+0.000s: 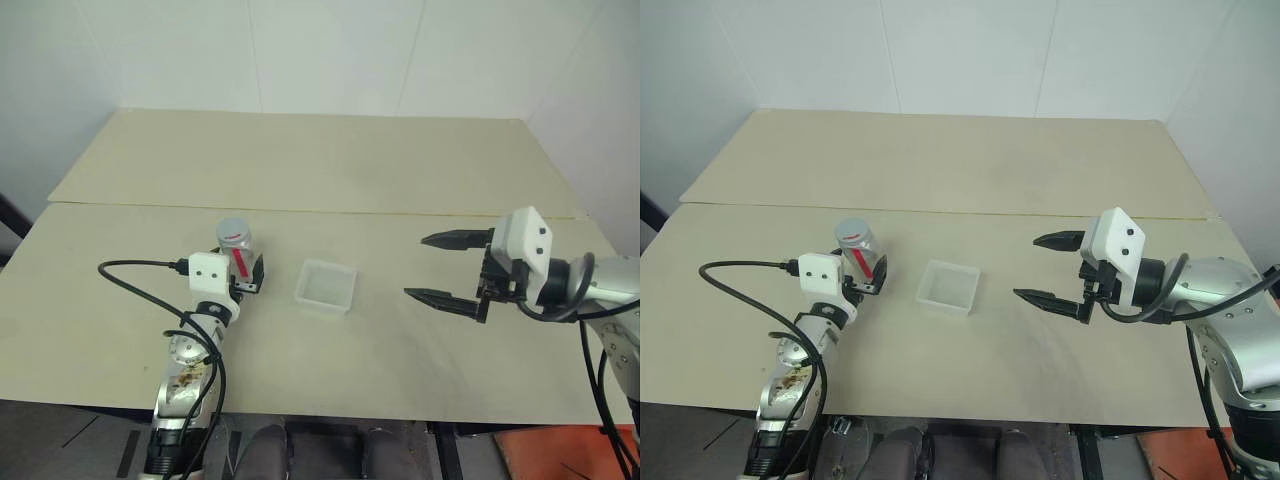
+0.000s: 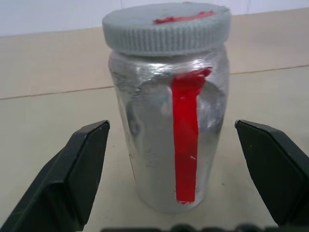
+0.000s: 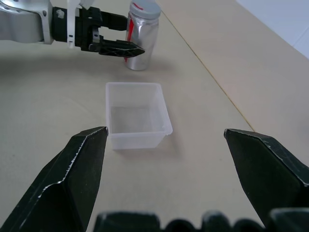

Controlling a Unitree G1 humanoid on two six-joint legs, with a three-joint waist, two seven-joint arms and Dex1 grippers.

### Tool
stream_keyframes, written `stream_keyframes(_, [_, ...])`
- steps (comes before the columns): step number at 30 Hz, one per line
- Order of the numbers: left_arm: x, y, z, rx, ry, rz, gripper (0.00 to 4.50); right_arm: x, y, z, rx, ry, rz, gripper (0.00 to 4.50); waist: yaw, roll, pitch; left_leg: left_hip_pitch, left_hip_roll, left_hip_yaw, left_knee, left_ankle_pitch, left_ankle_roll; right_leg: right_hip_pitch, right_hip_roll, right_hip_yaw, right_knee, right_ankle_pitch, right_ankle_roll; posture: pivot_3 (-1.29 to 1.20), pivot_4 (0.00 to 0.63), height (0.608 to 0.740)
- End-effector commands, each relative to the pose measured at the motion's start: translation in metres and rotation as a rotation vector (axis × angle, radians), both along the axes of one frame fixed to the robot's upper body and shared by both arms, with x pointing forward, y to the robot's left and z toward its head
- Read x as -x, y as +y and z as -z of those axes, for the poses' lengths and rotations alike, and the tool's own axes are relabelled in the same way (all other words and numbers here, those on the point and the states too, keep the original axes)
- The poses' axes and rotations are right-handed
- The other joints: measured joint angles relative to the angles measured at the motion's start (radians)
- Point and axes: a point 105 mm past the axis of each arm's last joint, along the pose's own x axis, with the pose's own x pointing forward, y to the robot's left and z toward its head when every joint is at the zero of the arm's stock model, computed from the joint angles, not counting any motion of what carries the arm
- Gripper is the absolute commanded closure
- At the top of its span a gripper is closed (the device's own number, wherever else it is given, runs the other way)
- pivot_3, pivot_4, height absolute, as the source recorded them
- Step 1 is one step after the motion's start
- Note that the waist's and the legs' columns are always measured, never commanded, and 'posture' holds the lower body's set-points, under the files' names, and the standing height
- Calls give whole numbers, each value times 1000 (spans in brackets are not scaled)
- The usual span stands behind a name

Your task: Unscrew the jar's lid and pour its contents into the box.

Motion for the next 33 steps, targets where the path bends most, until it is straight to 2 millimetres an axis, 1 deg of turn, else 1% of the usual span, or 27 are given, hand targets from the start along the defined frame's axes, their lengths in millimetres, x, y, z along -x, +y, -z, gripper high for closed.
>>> stream_keyframes(1, [-4,-6,-11,5,-54,21,0,5,3,-16,-1,-70,-20,14,-1,0,0,0,0,0,0,0,0,0,0,0,0,0,0,0,150,740])
stream_keyframes(8, [-8,-8,-9,13,-52,17,0,8,4,-16,-3,-70,-26,14,-1,0,0,0,0,0,0,0,0,0,0,0,0,0,0,0,150,740])
stream_keyframes(13, [-14,-9,-12,7,-73,6,0,8,6,-16,-4,-66,-29,14,-1,0,0,0,0,0,0,0,0,0,0,0,0,0,0,0,150,740])
stream_keyframes(21, [-17,-7,-11,13,-71,4,0,8,7,-17,-7,-62,-37,14,-1,0,0,0,0,0,0,0,0,0,0,0,0,0,0,0,150,740])
stream_keyframes(24, [-17,-7,-11,15,-70,4,613,8,7,-18,-8,-62,-37,0,-1,0,0,0,0,0,0,0,0,0,0,0,0,0,0,0,150,740])
stream_keyframes(27, [-17,-7,-11,10,-73,-2,1515,8,7,-18,-8,-61,-34,0,-1,0,0,0,0,0,0,0,0,0,0,0,0,0,0,0,150,740])
stream_keyframes(28, [-17,-6,-11,12,-72,-1,1601,8,7,-18,-9,-60,-33,0,0,0,0,0,0,0,0,0,0,0,0,0,0,0,0,0,150,740])
stream_keyframes(33, [-19,-5,-13,11,-78,12,1600,7,9,-15,-17,-49,-29,0,-1,0,0,0,0,0,0,0,0,0,0,0,0,0,0,0,150,740])
